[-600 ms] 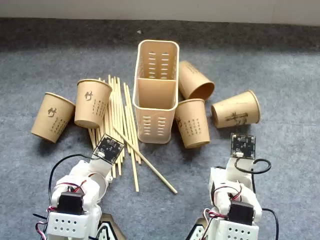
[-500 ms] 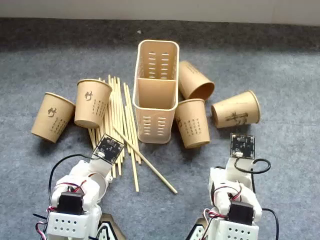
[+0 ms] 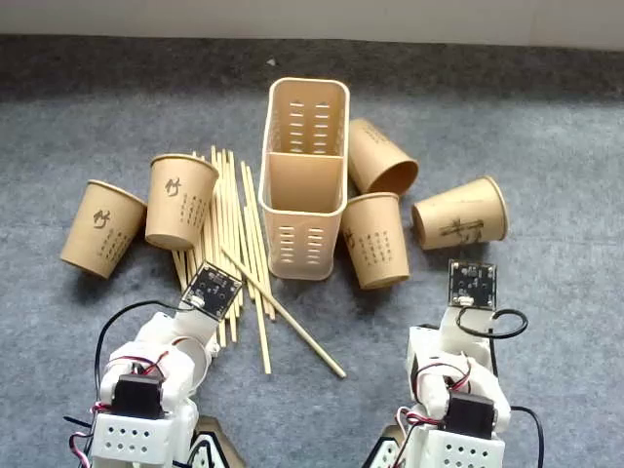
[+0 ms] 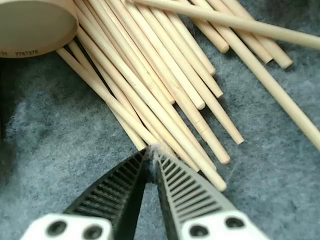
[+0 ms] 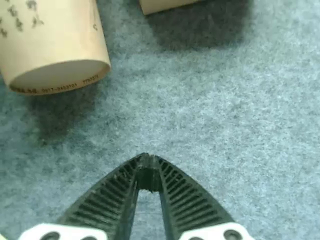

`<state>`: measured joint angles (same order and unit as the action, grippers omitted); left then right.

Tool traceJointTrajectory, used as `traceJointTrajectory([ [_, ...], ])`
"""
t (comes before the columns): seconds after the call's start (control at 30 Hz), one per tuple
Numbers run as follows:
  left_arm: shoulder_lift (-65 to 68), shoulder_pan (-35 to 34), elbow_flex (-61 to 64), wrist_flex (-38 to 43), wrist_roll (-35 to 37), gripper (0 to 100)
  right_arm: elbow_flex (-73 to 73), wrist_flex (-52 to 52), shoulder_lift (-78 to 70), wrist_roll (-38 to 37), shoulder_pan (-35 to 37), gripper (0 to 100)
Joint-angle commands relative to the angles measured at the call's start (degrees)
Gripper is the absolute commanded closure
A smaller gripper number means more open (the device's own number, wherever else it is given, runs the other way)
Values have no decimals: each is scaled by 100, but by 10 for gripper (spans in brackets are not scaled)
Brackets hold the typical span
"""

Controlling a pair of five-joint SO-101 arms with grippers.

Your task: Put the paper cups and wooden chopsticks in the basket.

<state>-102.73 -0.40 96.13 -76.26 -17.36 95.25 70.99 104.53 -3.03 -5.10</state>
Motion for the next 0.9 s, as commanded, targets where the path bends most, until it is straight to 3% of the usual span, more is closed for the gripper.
traceJointTrajectory([
  [0.0,22,-31,110,-53,35,993,866,31,48,62,22,993],
  [0.77,22,-22,110,-44,35,993,866,40,48,62,75,993],
  [0.87,22,145,110,308,35,993,866,-4,57,53,84,992],
])
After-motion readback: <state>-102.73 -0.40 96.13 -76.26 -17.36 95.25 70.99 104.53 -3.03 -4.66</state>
